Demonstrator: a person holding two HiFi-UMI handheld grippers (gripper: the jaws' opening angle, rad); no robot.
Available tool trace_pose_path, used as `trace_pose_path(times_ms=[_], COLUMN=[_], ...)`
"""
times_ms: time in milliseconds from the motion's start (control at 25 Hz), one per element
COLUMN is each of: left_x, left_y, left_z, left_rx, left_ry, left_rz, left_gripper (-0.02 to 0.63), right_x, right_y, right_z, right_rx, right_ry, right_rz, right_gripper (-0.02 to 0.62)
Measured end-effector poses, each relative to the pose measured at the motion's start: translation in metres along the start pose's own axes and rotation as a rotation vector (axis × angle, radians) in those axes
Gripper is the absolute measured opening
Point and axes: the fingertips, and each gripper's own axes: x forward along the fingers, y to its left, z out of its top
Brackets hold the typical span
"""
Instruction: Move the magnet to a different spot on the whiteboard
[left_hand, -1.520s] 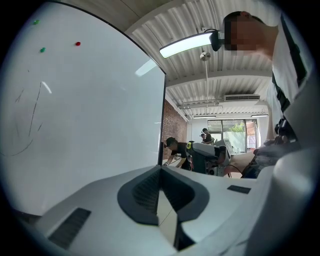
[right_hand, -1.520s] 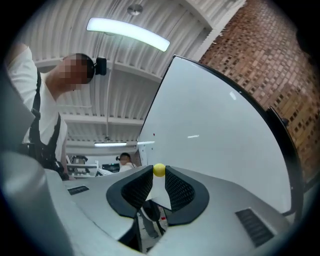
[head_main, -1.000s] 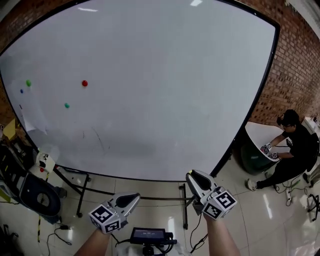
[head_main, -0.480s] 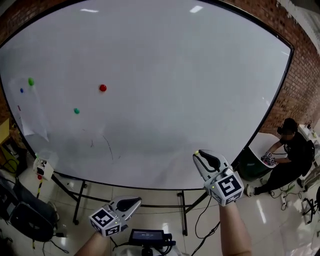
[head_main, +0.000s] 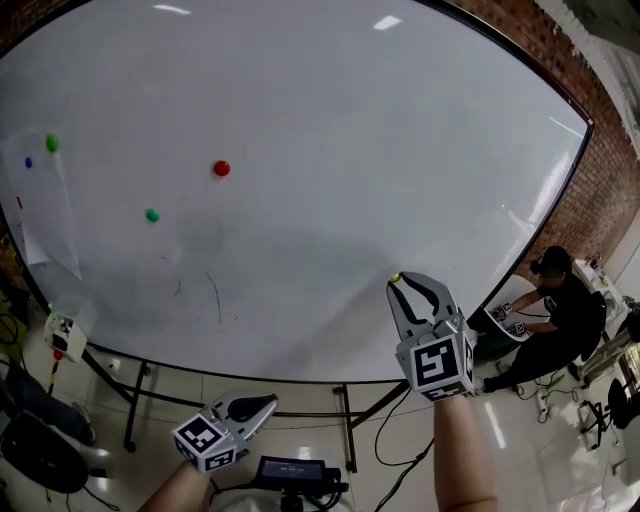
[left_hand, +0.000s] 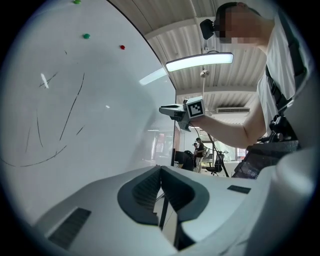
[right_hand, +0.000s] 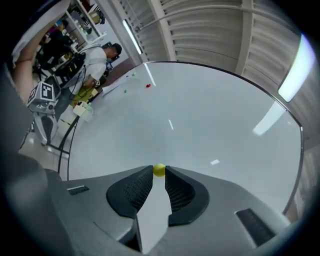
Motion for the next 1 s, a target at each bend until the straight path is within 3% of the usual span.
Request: trace_pose_path(times_ms=[280, 840, 1000], left_x=[0.000, -0.008, -0.010], left_y=[0.005, 0.020, 0.022], left_z=[0.007, 0.008, 0.004], left_rx=[0.007, 0.000, -0.005], left_ry=[-0.018, -0.031, -0.030], left_rz=[-0.013, 0.008, 0.010], left_gripper=[0.035, 0.035, 0.035], right_x=[0.009, 0.021, 0.022], right_y=[-0.009, -0.009, -0.013], right_z=[0.005, 0.004, 0.005], right_rx=[-0.116, -0.135, -0.128], right_ry=[0.091, 0.167, 0.173], right_rz=[-0.072, -0.077, -0.099], right_gripper=[0.095, 0.098, 0.133])
